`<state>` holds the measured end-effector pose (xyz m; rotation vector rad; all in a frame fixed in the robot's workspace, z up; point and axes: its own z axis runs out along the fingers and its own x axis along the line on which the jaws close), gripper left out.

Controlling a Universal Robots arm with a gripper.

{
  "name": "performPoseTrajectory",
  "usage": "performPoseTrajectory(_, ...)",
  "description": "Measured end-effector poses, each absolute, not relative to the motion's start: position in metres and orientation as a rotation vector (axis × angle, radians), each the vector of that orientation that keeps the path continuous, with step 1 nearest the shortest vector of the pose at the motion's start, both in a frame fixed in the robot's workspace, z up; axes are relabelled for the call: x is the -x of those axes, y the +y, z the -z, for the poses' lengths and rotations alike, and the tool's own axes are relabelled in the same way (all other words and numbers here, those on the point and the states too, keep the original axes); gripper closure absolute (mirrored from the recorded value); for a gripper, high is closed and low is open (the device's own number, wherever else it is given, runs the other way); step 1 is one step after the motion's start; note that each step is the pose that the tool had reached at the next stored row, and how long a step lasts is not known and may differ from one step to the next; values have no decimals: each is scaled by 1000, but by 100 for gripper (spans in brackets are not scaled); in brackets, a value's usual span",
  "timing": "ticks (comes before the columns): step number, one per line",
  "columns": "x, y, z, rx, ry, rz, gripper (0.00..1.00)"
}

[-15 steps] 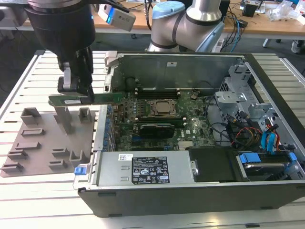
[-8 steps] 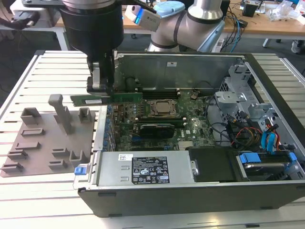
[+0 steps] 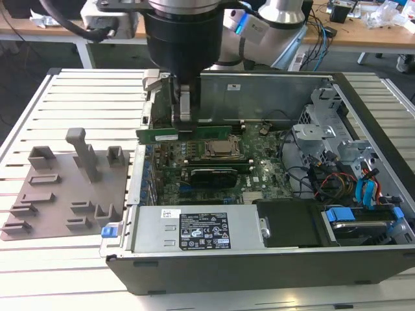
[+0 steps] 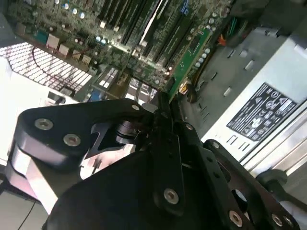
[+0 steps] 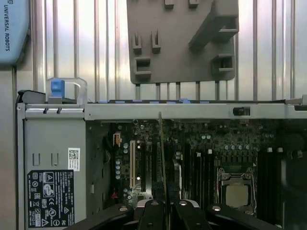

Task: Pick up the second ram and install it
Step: 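Pick up the second ram and move it above second insertion slot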

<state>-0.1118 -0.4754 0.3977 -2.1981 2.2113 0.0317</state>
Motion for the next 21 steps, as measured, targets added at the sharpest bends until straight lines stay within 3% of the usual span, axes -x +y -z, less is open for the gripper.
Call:
performPoseTrajectory(7, 81, -472, -393, 2178, 2216, -51, 86)
performPoseTrajectory(10, 75, -471, -392, 2150, 2207, -90, 86)
performPoseTrajectory(11, 70, -467, -390, 2158, 2216, -72, 86)
performPoseTrajectory(13, 61, -453, -388, 2172, 2230, -43, 86)
performPoseTrajectory(21, 51, -393, -379, 2172, 2230, -44, 86)
